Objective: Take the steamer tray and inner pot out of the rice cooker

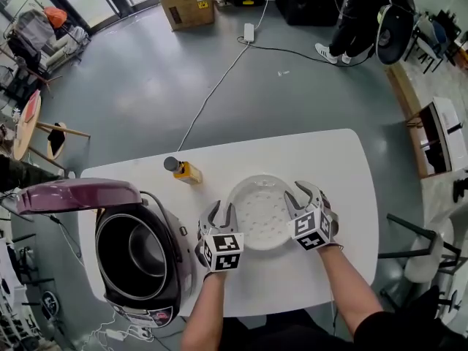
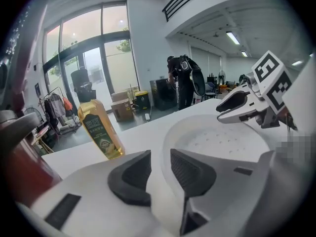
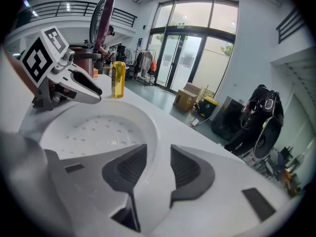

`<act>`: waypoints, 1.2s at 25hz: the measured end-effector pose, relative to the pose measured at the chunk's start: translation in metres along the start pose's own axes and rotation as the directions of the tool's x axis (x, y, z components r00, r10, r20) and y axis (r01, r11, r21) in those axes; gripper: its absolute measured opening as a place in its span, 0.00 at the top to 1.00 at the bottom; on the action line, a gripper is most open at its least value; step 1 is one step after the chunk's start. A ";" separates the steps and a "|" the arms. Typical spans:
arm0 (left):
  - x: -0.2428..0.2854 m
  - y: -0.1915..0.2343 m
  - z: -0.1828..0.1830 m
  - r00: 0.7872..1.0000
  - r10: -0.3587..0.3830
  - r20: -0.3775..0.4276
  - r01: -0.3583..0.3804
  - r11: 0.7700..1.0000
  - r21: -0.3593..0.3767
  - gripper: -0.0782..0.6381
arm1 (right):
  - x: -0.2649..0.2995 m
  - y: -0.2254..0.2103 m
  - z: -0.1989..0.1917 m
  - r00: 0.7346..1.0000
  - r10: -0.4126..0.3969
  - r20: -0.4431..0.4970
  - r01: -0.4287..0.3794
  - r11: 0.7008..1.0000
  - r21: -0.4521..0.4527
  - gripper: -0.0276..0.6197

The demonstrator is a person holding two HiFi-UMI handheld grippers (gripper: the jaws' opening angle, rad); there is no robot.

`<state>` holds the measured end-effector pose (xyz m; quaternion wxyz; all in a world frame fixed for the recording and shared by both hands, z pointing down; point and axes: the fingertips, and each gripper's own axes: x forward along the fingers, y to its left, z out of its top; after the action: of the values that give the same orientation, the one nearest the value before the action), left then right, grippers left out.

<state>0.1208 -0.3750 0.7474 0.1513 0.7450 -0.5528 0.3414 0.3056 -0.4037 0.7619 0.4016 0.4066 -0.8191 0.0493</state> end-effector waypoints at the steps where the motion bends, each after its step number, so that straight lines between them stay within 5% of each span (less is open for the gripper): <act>1: -0.002 0.001 0.002 1.000 0.003 0.003 -0.003 1.000 -0.009 0.69 | -0.003 -0.003 0.003 1.000 -0.005 0.011 0.005 1.000 0.004 0.74; 8: -0.048 0.004 0.051 0.993 0.017 0.121 -0.009 0.998 -0.068 0.48 | -0.063 -0.017 0.060 0.987 -0.035 0.159 0.030 0.999 0.037 0.73; 15: -0.133 0.005 0.102 0.955 0.027 0.296 0.012 0.991 -0.130 0.40 | -0.139 0.003 0.119 0.939 -0.050 0.340 0.031 0.998 0.059 0.68; 20: -0.199 0.016 0.125 0.923 0.022 0.385 0.033 0.990 -0.135 0.34 | -0.191 0.023 0.151 0.904 -0.062 0.423 0.036 0.997 0.070 0.40; 25: -0.254 0.035 0.138 0.878 0.011 0.479 0.042 0.994 -0.099 0.06 | -0.238 0.039 0.193 0.834 -0.128 0.537 0.077 0.990 0.117 0.06; 30: -0.301 0.068 0.127 0.857 0.050 0.514 0.009 0.994 -0.112 0.06 | -0.265 0.062 0.223 0.802 -0.157 0.576 0.097 0.986 0.135 0.04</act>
<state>0.0544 -0.2577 0.4425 0.0350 0.7936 -0.5991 0.1001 0.2158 -0.2872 0.4420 0.1124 0.4753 -0.8702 -0.0647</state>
